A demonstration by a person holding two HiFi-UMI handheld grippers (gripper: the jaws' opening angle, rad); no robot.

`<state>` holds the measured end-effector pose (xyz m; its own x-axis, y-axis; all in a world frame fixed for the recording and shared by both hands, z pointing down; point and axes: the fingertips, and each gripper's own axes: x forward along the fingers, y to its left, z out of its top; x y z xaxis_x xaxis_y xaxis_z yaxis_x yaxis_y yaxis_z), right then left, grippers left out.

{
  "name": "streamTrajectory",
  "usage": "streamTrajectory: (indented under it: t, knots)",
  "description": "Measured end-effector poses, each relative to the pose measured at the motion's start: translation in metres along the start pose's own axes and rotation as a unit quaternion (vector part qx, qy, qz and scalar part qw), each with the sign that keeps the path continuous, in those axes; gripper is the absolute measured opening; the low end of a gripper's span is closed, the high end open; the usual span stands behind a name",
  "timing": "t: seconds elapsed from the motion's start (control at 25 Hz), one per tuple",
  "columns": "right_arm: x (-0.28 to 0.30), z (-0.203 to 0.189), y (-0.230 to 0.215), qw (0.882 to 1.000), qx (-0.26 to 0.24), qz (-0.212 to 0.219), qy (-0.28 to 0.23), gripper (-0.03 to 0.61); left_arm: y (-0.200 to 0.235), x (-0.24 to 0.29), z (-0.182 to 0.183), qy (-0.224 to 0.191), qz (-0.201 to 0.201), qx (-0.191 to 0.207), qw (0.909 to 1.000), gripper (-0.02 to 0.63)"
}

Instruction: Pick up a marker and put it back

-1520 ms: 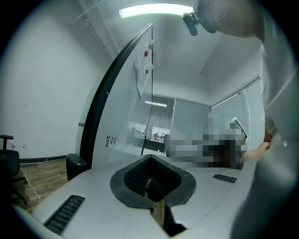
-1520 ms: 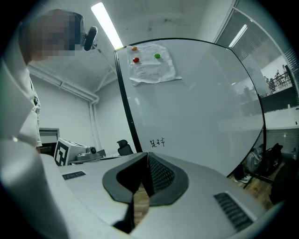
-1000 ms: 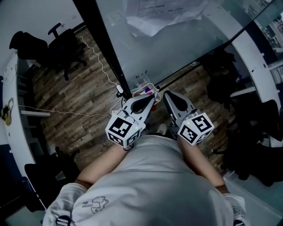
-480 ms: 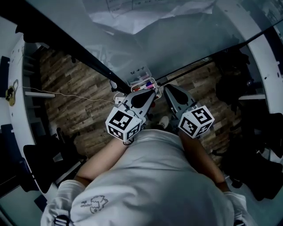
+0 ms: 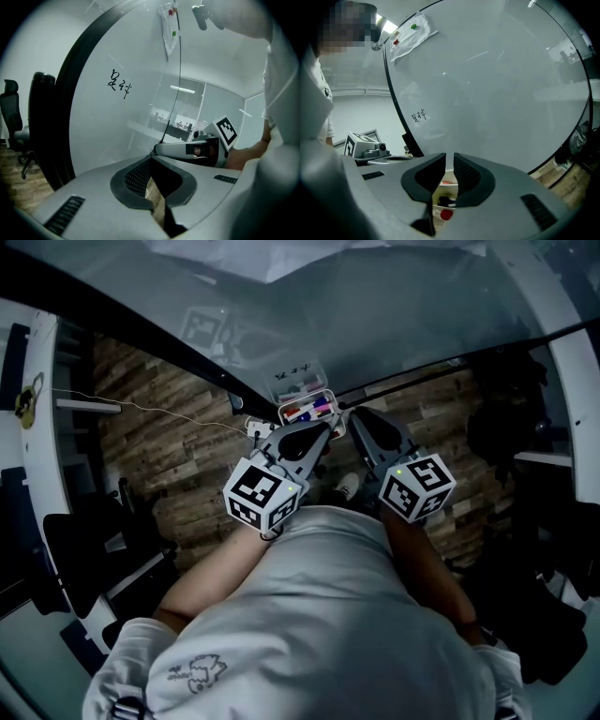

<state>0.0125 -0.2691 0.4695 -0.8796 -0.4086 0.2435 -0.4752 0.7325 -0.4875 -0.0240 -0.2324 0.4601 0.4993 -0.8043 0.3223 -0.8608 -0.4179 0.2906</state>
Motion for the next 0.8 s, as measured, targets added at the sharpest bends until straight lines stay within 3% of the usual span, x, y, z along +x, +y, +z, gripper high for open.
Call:
streamTrajectory:
  t: [0.8]
  knots:
    - [0.03, -0.033, -0.021, 0.998, -0.012, 0.012, 0.066, 0.081, 0.02, 0.005, -0.018, -0.004, 0.033, -0.051, 0.9981, 0.005]
